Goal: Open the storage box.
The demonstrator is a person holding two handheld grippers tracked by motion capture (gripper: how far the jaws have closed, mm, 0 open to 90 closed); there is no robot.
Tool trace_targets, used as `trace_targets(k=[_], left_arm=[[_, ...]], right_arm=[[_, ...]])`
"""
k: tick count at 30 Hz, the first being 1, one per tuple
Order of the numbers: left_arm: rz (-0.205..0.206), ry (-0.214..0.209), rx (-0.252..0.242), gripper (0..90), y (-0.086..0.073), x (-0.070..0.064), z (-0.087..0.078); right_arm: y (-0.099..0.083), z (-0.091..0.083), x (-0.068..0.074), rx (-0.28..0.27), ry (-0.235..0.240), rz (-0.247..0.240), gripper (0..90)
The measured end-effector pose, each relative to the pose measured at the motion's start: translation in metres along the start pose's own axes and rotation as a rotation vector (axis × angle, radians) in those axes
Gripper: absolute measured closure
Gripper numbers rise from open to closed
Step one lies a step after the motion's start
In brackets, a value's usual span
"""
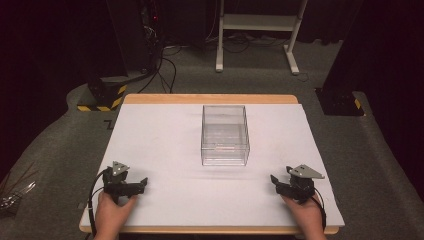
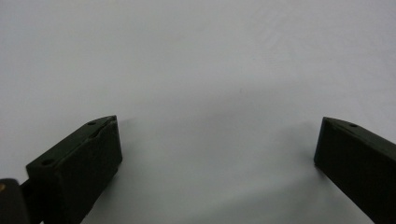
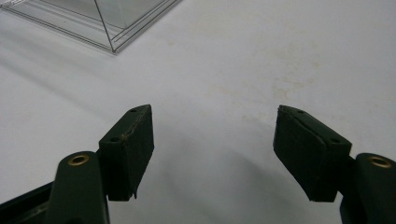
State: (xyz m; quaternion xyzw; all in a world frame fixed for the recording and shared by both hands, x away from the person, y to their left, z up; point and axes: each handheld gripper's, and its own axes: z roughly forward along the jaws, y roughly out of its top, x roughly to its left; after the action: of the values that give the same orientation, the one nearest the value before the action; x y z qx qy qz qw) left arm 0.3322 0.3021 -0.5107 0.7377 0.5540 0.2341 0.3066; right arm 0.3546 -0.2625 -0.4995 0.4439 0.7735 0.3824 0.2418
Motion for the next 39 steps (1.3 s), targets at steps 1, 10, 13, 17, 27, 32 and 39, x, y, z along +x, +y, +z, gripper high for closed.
trace_targets(k=[1, 10, 13, 17, 27, 32, 39], left_arm=[[0.000, 0.000, 0.000, 0.8, 0.000, 0.000, 0.000], [0.000, 0.000, 0.000, 0.8, 0.000, 0.000, 0.000], [0.000, 0.000, 0.000, 0.8, 0.000, 0.000, 0.000], [0.002, 0.000, 0.000, 0.8, 0.000, 0.000, 0.000], [0.002, 0.000, 0.000, 0.8, 0.000, 0.000, 0.000], [0.001, -0.001, 0.001, 0.8, 0.000, 0.000, 0.000], [0.002, 0.000, 0.000, 0.8, 0.000, 0.000, 0.000]], right_arm=[[0.000, 0.000, 0.000, 0.001, 0.000, 0.004, 29.0], [0.000, 0.001, 0.000, 0.010, -0.003, 0.009, 29.4], [0.000, 0.000, 0.000, 0.009, -0.005, 0.009, 29.4], [0.000, 0.000, 0.000, 0.007, -0.004, 0.005, 29.5], [0.000, -0.003, -0.001, -0.021, 0.007, 0.016, 31.1], [0.005, -0.011, -0.003, -0.058, 0.013, 0.022, 31.6], [0.012, -0.019, 0.004, -0.097, 0.004, -0.002, 32.8]])
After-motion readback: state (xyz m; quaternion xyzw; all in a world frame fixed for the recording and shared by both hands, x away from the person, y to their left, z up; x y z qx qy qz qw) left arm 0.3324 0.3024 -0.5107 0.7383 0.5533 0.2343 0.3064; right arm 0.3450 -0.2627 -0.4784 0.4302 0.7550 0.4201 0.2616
